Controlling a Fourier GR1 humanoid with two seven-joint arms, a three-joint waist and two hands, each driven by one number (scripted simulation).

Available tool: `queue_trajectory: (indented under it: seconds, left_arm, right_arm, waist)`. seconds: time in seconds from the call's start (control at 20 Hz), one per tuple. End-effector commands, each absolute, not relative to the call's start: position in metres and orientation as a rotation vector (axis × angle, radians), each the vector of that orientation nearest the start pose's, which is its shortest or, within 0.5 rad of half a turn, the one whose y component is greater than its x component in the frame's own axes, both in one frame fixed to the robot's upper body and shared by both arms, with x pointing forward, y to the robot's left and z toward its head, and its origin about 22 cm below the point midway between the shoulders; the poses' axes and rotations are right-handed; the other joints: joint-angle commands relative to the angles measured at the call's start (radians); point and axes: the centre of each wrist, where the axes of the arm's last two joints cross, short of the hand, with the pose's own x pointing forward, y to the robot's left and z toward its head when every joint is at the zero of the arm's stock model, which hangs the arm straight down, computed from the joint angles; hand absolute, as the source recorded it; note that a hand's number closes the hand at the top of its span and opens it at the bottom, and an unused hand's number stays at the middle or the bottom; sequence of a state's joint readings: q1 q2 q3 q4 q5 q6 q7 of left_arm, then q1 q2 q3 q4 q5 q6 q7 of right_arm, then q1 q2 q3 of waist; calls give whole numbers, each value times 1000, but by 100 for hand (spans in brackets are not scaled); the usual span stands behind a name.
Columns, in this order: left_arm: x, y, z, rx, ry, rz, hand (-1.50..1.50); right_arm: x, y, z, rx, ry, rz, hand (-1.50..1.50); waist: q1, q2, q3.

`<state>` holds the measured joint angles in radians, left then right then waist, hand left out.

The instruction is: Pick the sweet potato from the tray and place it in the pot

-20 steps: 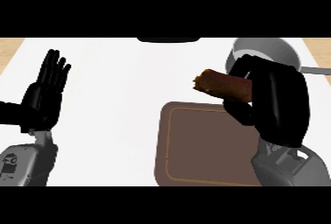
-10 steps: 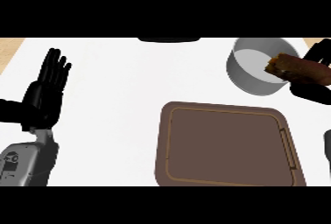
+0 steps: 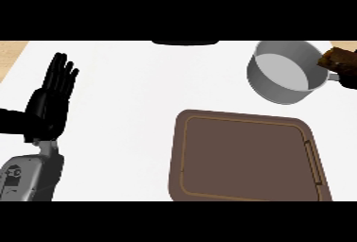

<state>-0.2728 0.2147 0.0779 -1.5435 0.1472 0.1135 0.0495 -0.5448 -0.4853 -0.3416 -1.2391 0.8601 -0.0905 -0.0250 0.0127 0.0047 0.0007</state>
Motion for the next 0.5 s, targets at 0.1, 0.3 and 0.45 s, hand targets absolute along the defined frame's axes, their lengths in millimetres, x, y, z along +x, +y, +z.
queue_trajectory:
  seconds: [0.1,0.3,0.45]
  left_arm:
    - [311,249,84,87,-1761,40,0]
    - [309,263,78,80,-1767,28,0]
    - [308,260,75,71,-1773,28,0]
  right_arm:
    - [378,-405,134,-1310,-1541,606,150]
    - [384,-419,104,-1318,-1505,609,150]
    - [386,-425,100,-1275,-1397,692,150]
  waist:
    - [3,1,0]
    - [15,5,1]
    - [19,7,1]
